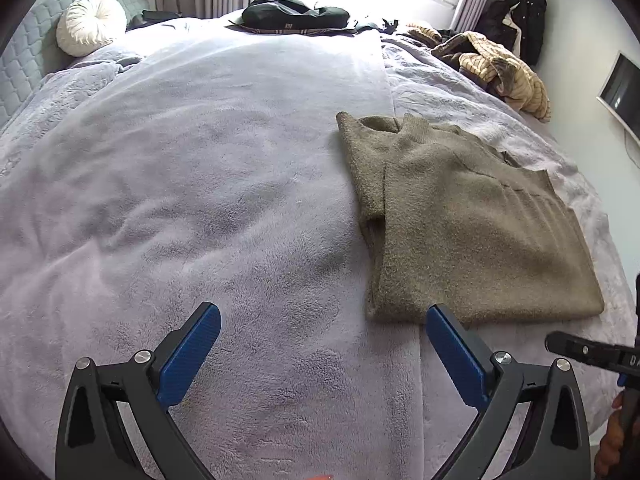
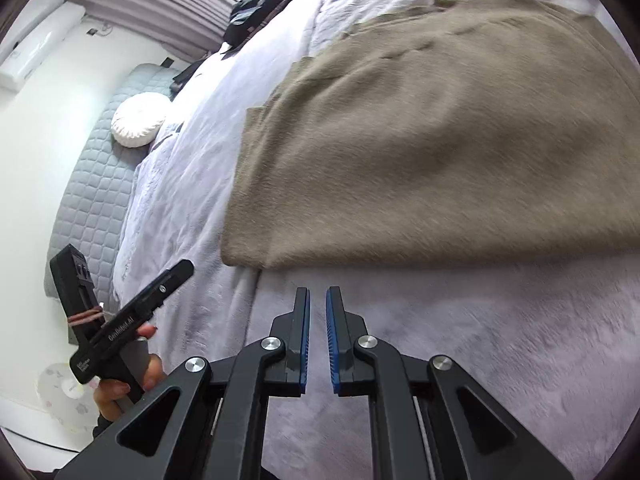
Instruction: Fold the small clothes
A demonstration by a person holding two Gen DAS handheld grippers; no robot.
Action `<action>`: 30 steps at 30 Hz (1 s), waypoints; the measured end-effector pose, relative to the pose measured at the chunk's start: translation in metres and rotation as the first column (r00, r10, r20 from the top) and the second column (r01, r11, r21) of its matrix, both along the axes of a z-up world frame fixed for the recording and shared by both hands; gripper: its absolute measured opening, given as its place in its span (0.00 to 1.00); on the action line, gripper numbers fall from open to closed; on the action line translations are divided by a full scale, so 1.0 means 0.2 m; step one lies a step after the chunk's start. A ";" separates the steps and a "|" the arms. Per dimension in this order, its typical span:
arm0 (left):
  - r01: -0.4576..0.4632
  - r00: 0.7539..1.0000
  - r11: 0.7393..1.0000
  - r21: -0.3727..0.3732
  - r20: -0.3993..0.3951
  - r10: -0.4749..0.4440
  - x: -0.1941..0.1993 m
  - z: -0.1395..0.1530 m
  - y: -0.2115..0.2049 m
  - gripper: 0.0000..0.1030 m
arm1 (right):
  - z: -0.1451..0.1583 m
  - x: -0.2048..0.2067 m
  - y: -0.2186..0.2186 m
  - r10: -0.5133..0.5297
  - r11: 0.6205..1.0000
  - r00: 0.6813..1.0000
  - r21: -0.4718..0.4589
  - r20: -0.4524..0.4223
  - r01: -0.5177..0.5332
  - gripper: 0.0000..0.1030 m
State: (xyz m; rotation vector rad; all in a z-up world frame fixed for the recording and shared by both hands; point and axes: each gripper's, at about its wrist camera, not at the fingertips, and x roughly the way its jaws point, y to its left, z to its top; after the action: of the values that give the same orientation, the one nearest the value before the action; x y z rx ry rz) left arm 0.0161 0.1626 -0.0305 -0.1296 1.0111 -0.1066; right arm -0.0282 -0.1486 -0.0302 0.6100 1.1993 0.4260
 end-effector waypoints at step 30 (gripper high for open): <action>0.041 0.997 0.994 -0.105 -0.065 -0.048 0.07 -0.03 -0.10 1.00 | -0.10 0.02 -0.02 -0.063 0.993 0.996 0.093 -0.066 0.069 0.51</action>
State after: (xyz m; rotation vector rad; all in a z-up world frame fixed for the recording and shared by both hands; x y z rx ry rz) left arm 0.0310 0.1433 -0.0372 -0.2065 1.0759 -0.1964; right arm -0.0241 -0.1520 -0.0499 0.7476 1.2209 0.4124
